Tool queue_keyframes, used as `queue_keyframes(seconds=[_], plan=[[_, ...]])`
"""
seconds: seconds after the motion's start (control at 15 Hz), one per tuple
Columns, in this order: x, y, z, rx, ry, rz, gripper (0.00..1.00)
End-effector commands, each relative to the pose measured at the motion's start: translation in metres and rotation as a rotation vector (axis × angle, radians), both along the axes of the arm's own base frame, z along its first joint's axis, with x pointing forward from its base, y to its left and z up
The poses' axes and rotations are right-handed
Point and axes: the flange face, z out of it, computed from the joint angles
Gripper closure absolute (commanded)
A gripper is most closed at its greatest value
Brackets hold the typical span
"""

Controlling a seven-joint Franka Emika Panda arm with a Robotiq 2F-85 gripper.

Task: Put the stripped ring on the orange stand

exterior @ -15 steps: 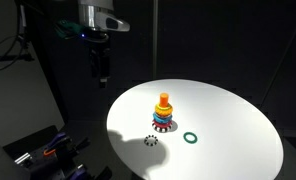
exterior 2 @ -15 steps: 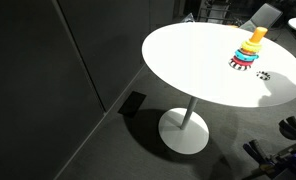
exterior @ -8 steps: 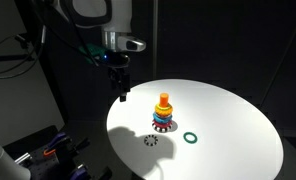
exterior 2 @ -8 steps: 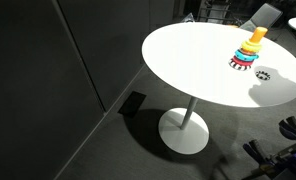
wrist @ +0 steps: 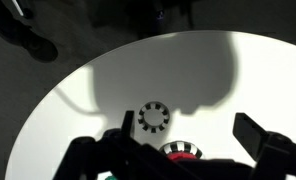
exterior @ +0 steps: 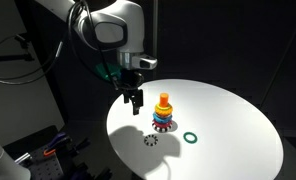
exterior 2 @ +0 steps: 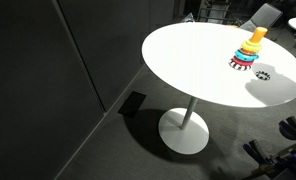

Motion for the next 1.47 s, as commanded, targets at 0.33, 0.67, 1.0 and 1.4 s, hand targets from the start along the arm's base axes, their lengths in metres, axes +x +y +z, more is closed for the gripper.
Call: queue_keyframes(seconds=[0.33, 0.67, 1.0, 1.4], plan=[[0.007, -0.007, -0.014, -0.013, 0.011, -0.023, 0.0], [0.013, -0.009, -0.025, -0.03, 0.018, -0.046, 0.0], [0.03, -0.017, -0.058, -0.024, 0.016, -0.095, 0.0], [0.053, -0.025, -0.095, -0.043, 0.013, -0.128, 0.0]])
